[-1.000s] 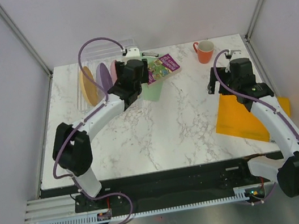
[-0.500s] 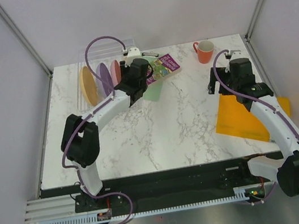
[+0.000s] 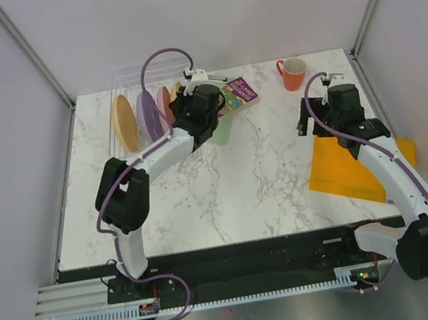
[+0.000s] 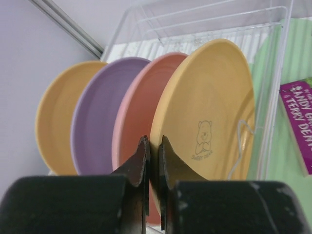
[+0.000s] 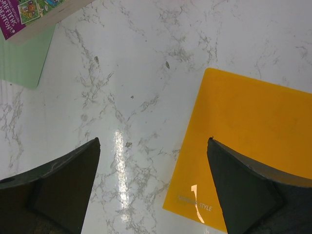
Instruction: Unload the plates from the dish rack
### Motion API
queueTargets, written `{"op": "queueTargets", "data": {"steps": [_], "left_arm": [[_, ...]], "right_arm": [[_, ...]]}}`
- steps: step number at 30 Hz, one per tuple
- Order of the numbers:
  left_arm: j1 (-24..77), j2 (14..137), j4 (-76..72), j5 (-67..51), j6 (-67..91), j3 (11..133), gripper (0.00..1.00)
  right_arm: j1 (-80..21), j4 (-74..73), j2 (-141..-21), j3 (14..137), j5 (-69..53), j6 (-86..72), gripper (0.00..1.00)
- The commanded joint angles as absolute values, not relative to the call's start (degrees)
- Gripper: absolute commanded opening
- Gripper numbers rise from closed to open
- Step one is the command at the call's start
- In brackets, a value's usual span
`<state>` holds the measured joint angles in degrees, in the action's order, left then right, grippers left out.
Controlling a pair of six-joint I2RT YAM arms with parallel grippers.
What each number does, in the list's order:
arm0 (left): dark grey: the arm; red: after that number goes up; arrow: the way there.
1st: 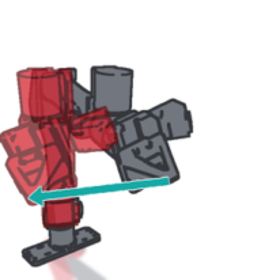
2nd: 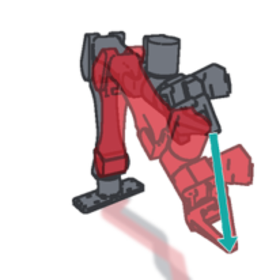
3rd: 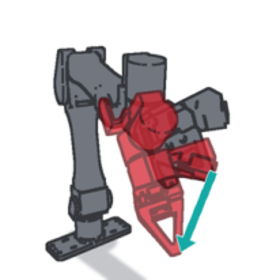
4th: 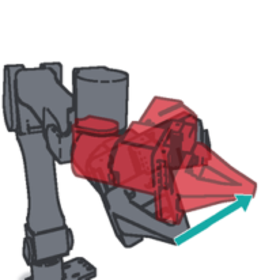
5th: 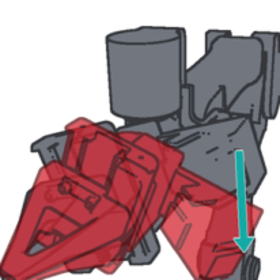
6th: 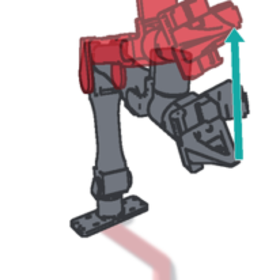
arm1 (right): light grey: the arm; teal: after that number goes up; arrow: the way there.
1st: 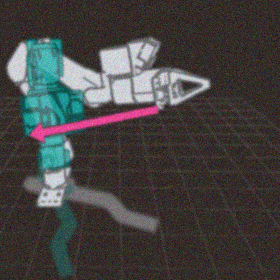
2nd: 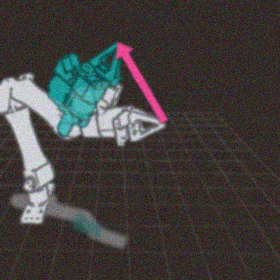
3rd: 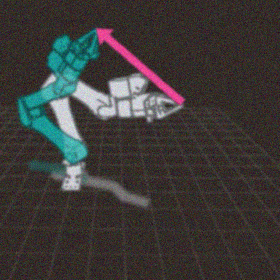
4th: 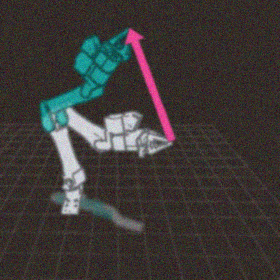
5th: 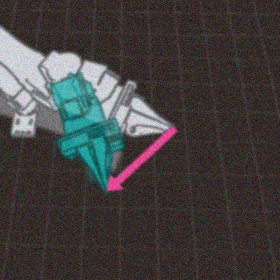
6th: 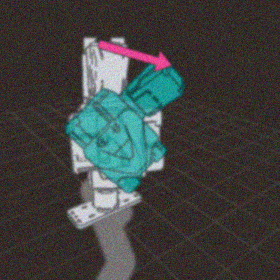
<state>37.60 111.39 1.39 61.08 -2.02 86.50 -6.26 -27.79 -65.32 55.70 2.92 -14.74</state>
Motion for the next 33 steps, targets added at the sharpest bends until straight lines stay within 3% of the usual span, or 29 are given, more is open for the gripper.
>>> {"op": "queueTargets", "data": {"steps": [1,5,6,9,11,15,19,22,24,25,26,27,28,33], "left_arm": [[40.25,113.72,-22.36,69.94,-22.36,89.3,0.02],[41.92,119.94,-54.77,72.68,-58.31,91.31,0.02],[42.71,121.62,-70.24,72.77,-65.67,92.45,0.02],[43.77,130.23,-90.9,72.34,-93.98,101.4,0.02],[43.95,132.62,-95.19,72.86,-101.14,107.11,0.02],[44.21,127.99,-94.75,74.61,-97.57,103.28,0.02],[45.78,118.96,-84.66,76.64,-87.13,96.43,0.02],[48.25,109.73,-64.22,76.64,-69.14,90.19,0.02],[50.52,104.61,-40.94,75.33,-50.6,88.07,0.02],[51.32,100.07,-30.69,72.8,-43.66,88.76,0.02],[51.85,98.11,-20.06,71.03,-26.28,90.25,0.02],[52.2,96.43,1.28,68.49,-17.23,91.83,0.02],[52.21,94.85,8.8,61.16,-9.92,93.5,0.02],[53.26,85.97,17.57,39.97,5.7,91.94,0.02]], "right_arm": [[-6.24,-26.54,-65.13,55.55,3.52,-14.15,0.98],[-6.33,-26.8,-64.78,55.55,3.52,-13.98,0.98],[-6.33,-26.89,-64.69,55.55,3.6,-13.97,0.98],[-6.24,-27.25,-64.34,55.81,3.6,-14.06,0.98],[-6.33,-27.68,-64.07,56.25,3.17,-14.15,0.98],[-6.33,-28.56,-63.02,56.86,2.81,-14.15,0.98],[-6.24,-29.18,-60.65,56.86,2.29,-14.41,0.98],[-6.24,-29.53,-59.51,56.95,1.06,-15.12,0.98],[-6.24,-29.97,-58.89,57.13,0.44,-15.73,0.98],[-6.33,-30.32,-58.28,57.13,0.18,-15.91,0.98],[-6.33,-30.58,-57.84,57.13,0.09,-15.91,0.98],[-6.33,-30.67,-57.4,57.13,0.17,-16.17,0.98],[-6.33,-30.93,-56.44,57.04,0.18,-16.35,0.98],[-6.5,-30.76,-54.49,56.78,-7.28,-16.61,0.98]]}}
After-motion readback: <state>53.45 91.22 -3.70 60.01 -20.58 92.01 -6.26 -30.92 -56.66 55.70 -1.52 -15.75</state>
